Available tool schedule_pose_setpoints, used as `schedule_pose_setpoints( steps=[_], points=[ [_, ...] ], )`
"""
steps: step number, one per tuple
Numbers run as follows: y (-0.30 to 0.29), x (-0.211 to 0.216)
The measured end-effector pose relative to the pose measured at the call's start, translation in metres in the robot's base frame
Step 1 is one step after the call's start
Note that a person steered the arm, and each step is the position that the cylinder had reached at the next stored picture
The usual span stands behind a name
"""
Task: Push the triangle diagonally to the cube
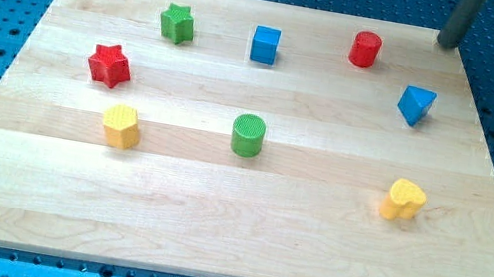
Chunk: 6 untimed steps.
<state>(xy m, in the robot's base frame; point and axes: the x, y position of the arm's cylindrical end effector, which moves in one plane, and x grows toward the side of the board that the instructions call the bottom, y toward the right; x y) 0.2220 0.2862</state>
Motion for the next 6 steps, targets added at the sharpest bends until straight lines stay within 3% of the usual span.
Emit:
schedule_pose_setpoints(
  steps=[1, 2, 3, 4, 5, 6],
  points=[
    [-0.037, 0.065],
    [-0.119, 0.107],
    [-0.044, 0.089],
    [0.035, 0.101],
    [-0.027, 0.145],
    [-0.051, 0.151]
  ],
)
